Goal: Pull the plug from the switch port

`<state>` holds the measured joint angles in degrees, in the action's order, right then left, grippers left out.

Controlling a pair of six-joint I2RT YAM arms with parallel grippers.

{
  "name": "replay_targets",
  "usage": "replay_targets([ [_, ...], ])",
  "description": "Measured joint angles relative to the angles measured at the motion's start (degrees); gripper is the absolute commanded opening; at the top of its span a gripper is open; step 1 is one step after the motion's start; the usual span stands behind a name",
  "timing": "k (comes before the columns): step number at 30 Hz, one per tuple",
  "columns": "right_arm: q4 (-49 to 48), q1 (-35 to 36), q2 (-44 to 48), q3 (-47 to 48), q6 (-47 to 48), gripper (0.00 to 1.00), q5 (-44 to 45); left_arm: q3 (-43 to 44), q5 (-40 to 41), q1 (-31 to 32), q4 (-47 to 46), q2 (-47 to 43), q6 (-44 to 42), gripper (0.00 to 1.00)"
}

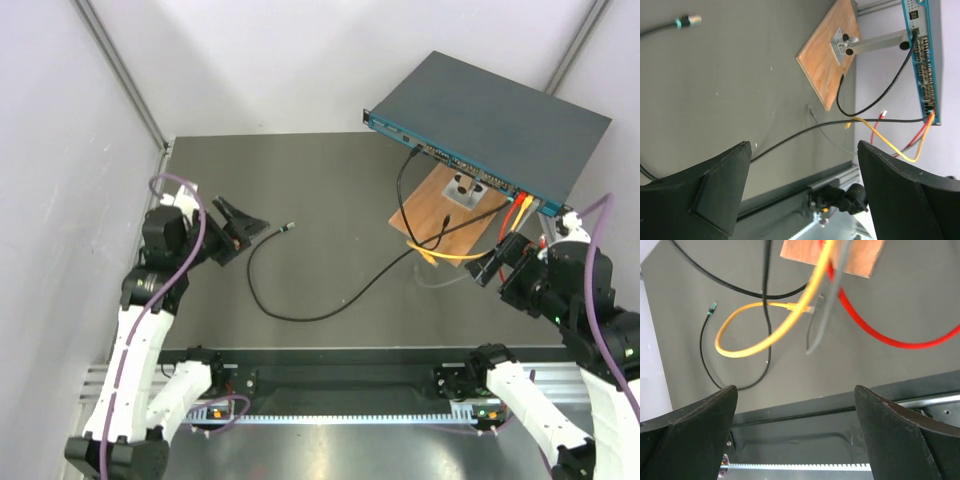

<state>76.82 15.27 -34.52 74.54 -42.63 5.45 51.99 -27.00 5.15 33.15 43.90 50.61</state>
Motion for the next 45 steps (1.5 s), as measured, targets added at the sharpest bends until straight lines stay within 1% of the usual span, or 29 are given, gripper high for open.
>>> replay_targets([
  [2,0.1,0.0,-1.9,1.7,1.0,1.00,-0.6,3.8,1.9,2.1,-0.2,3.7,-1.6,0.91],
  [4,0.0,0.0,-2.9,2.8,1.6,1.00,-0.6,7.6,5.1,7.1,-1.0,7.6,-2.9,0.91],
  [7,0.2,0.0,-3.4,3.1,2.1,1.00,-1.0,13.7,11.2,17.5,-3.1,15.0,-4.9,0.91],
  [9,0.5,0.0,-4.3,3.1,2.3,1.00,-1.4,18.1,13.4,22.9,-4.7,20.6,-6.3,0.91],
  [11,0.5,0.0,-5.6,3.1,2.5,0.99,-1.4,22.4,15.2,25.2,-5.8,25.3,-8.1,0.91],
  [13,0.5,0.0,-7.2,3.2,2.7,0.95,-1.4,27.0,17.1,27.4,-7.3,30.0,-10.5,0.88],
  [15,0.5,0.0,-8.7,3.1,2.8,0.90,-1.6,30.1,17.9,28.0,-9.4,33.2,-12.6,0.88],
  [18,0.6,0.0,-10.4,3.1,2.4,0.85,-2.4,33.5,18.6,28.1,-13.0,37.0,-15.4,0.87],
  [19,0.6,-0.3,-11.0,3.1,2.3,0.83,-2.8,34.8,18.5,28.1,-14.1,38.4,-16.4,0.87],
  [20,0.7,-0.6,-11.5,3.3,2.2,0.79,-2.9,35.7,18.5,28.1,-15.2,39.5,-17.1,0.87],
  [22,1.0,-2.1,-13.2,4.6,2.8,0.76,-2.8,37.6,18.1,28.1,-17.7,41.9,-18.9,0.87],
  [23,1.1,-4.2,-14.8,6.2,3.8,0.70,-2.8,38.3,17.9,28.1,-18.8,43.2,-19.8,0.87],
  [25,1.1,-9.8,-17.9,10.2,7.0,0.66,-3.5,39.5,17.4,27.8,-20.0,45.3,-20.9,0.87],
  [27,0.9,-18.2,-21.0,13.7,10.7,0.61,-5.7,40.5,16.3,27.4,-21.2,47.5,-21.5,0.87],
  [29,0.7,-28.3,-24.0,16.9,14.9,0.61,-9.1,40.7,15.2,26.8,-22.2,49.3,-21.8,0.86],
  [32,0.7,-37.8,-26.5,19.3,18.1,0.70,-12.0,40.7,13.6,26.1,-23.1,51.1,-21.1,0.84],
  [33,0.7,-39.1,-26.7,19.7,18.7,0.69,-12.3,40.7,12.7,25.9,-23.4,51.8,-20.4,0.82],
  [36,0.8,-41.0,-26.2,20.1,20.1,0.67,-12.9,40.8,10.8,25.9,-24.2,53.2,-18.9,0.79],
  [39,0.7,-43.4,-25.4,19.5,20.0,0.66,-16.1,41.9,10.1,25.9,-24.0,54.6,-17.7,0.80],
  [42,0.7,-45.9,-24.7,17.0,19.1,0.66,-20.4,42.7,10.1,25.9,-24.1,54.9,-17.4,0.80],
  [45,0.8,-48.2,-24.6,14.9,18.3,0.62,-23.6,42.7,10.0,25.9,-24.2,54.9,-17.3,0.81],
])
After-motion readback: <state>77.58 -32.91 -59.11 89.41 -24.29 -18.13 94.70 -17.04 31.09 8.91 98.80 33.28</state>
